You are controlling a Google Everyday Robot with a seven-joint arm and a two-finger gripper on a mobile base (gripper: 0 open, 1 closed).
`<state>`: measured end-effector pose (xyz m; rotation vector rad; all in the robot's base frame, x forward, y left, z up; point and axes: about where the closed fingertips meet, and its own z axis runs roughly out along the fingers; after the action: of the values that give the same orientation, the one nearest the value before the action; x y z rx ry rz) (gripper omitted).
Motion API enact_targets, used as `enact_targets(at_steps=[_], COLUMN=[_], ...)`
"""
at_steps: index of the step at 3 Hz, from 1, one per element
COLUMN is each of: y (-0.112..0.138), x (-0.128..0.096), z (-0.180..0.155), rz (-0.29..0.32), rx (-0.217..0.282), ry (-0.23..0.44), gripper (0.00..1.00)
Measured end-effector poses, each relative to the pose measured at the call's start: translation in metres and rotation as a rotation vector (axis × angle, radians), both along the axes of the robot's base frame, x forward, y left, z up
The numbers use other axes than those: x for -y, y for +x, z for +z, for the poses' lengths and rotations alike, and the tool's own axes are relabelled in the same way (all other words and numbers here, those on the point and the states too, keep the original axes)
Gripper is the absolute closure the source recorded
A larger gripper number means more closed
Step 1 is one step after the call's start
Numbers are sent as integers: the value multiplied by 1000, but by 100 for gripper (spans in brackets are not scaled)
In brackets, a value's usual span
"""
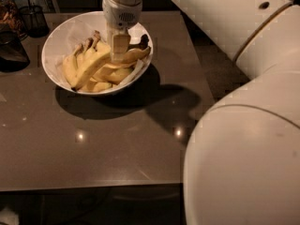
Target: Pick banana from white bowl
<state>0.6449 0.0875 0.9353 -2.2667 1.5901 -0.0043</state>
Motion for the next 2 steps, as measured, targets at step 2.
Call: enact_targets(at_steps=[2], y=[-22], x=[11], z=[10], rz=[-7], rx=[26], ry=[97], gripper=[100])
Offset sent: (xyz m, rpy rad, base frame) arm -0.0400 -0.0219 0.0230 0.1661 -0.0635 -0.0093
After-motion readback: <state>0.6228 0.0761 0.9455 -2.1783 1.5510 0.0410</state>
